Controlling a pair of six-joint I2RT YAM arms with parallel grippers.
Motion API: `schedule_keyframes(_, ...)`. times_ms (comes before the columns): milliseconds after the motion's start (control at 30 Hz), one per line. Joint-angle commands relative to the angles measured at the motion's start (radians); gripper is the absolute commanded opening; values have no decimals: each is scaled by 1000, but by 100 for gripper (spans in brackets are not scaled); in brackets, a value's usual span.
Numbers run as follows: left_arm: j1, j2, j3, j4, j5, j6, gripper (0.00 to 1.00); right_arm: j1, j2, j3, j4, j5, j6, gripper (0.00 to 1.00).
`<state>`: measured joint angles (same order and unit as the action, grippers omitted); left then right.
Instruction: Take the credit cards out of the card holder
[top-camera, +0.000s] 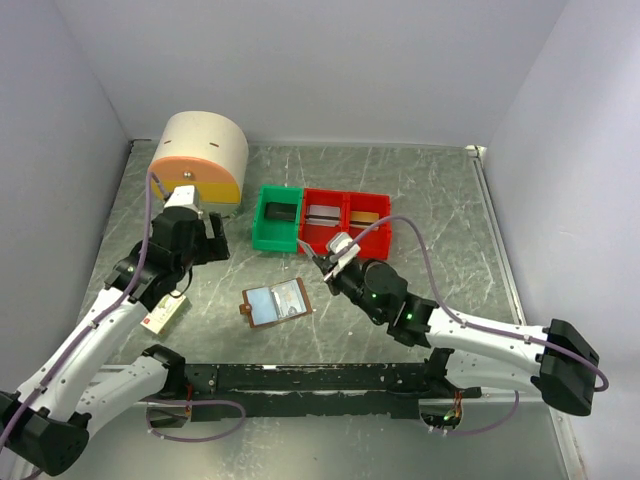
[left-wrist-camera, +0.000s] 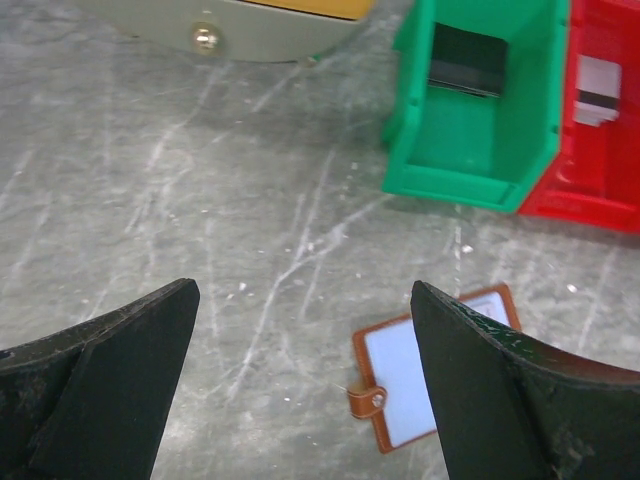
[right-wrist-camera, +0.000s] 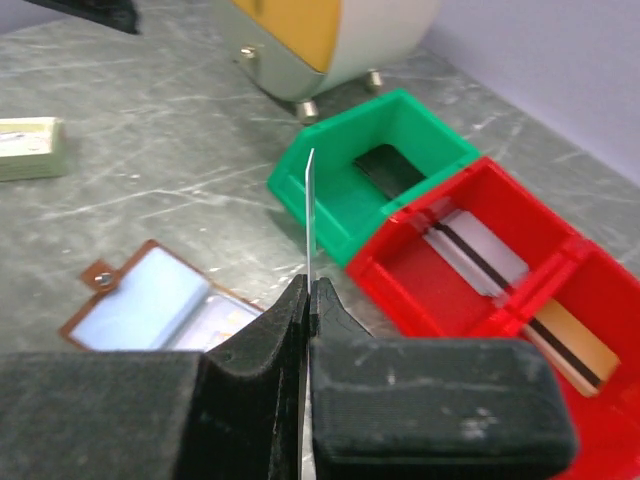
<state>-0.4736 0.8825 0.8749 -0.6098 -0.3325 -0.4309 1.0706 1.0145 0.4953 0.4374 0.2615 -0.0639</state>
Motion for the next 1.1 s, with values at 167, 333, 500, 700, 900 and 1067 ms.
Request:
schedule_keyframes(167, 29, -81, -10, -33, -105, -22, 100, -402, 24, 213, -291, -246, 182, 0)
schedule_keyframes(333, 30, -114, -16, -30, -126, -22, 99, -495, 104, 284, -296, -369, 136, 0)
schedule_keyframes(500, 30, -114, -14, -36, -113, -16, 100, -494, 212, 364, -321, -422, -33, 0)
schedule_keyframes(700, 30, -105, -13, -37, -98, -9, 100, -444, 373, 537, -516, -347, -302, 0)
schedule_keyframes(900, 30, -97, -11, -40, -96, -5, 100, -388, 506, 620, -584, -240, -479, 0)
schedule_keyframes(1067, 30, -93, -10, -44, -96, -6, 100, -386, 609, 656, -570, -188, -606, 0)
